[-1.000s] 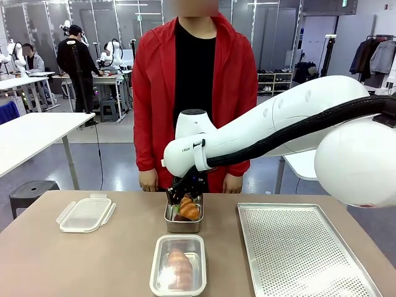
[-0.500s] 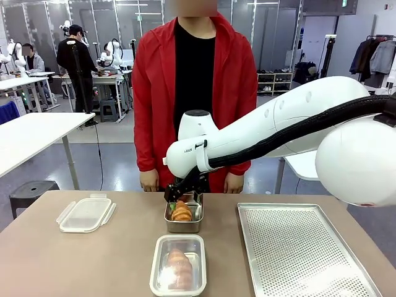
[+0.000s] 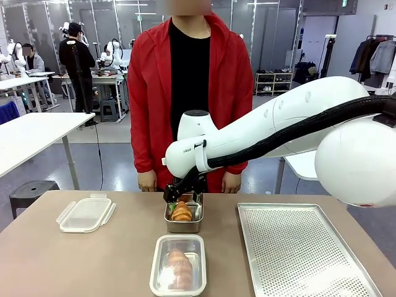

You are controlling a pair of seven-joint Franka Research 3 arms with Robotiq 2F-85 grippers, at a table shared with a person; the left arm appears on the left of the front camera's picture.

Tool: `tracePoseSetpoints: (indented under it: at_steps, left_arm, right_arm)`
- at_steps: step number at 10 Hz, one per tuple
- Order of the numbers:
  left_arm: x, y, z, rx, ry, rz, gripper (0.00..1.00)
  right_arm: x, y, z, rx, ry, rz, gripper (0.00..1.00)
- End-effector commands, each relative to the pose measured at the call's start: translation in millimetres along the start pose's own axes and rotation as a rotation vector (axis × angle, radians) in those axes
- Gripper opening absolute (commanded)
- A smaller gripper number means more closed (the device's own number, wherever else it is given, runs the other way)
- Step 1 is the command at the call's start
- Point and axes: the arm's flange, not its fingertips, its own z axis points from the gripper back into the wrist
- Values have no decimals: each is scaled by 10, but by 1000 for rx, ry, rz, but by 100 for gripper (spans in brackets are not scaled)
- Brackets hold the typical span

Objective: Place the bread into the airtight container.
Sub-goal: Pick up a Butter Roll and place it into an empty Airtight Container.

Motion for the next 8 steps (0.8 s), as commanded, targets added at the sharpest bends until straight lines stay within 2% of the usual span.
tracePoseSetpoints:
  at_steps: [1, 7, 8]
  left_arm:
    - [-3, 11, 14, -5, -3, -19, 100]
    - [-3, 11, 14, -5, -3, -19, 100]
    - [-3, 11, 14, -5, -3, -19, 100]
  right_arm:
    - [1, -9, 11, -9, 5, -7, 100]
    - [0, -4, 2, -1, 2, -1, 100]
    - [19, 61, 269, -68, -1, 31, 100]
